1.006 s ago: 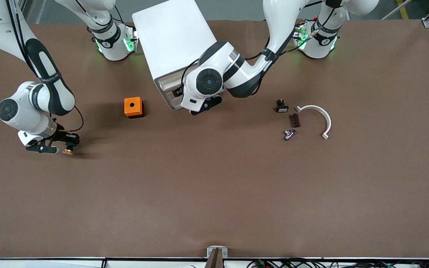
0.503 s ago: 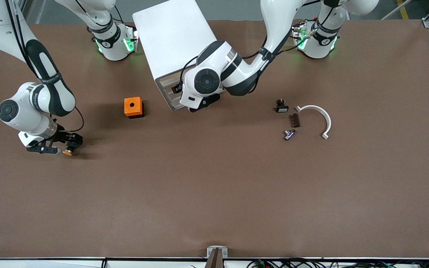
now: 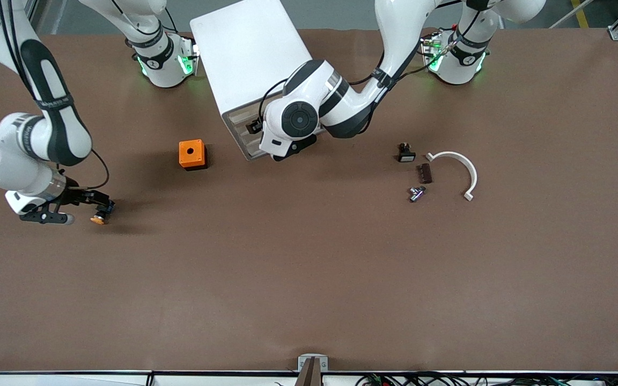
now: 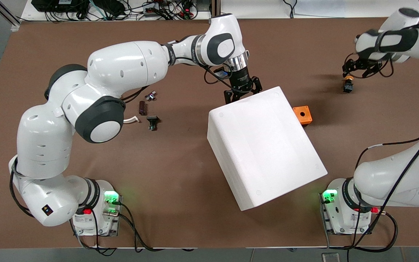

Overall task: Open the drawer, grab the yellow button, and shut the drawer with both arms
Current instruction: 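Release the yellow button on the table and raise the right gripper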

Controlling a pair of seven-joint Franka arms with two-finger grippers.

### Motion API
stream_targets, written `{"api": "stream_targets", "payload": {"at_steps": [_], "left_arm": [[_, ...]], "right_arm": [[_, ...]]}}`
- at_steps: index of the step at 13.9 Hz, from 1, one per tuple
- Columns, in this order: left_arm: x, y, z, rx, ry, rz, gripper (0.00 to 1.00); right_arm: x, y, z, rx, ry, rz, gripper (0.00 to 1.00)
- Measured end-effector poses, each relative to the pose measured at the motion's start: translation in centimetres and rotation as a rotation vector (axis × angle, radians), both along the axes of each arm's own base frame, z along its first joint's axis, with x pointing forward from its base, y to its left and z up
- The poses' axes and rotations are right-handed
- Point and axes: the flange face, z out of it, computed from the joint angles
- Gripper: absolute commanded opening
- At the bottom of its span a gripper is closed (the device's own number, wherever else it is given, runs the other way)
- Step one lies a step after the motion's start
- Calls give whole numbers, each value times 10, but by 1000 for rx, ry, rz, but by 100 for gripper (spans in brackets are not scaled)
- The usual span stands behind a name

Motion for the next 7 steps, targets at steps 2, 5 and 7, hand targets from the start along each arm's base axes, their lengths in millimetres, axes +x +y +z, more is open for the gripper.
{"api": "stream_targets", "payload": {"at_steps": [2, 5, 7], "left_arm": [[0, 0, 0, 0, 0, 0, 100], [2, 1, 0, -1, 0, 4, 100], [5, 3, 2, -3, -2, 10, 100]], "right_arm": [[12, 13, 60, 10, 43, 1, 100], [20, 40, 141, 8, 74, -28, 100], [20, 51, 186, 5, 67, -37, 100]]}}
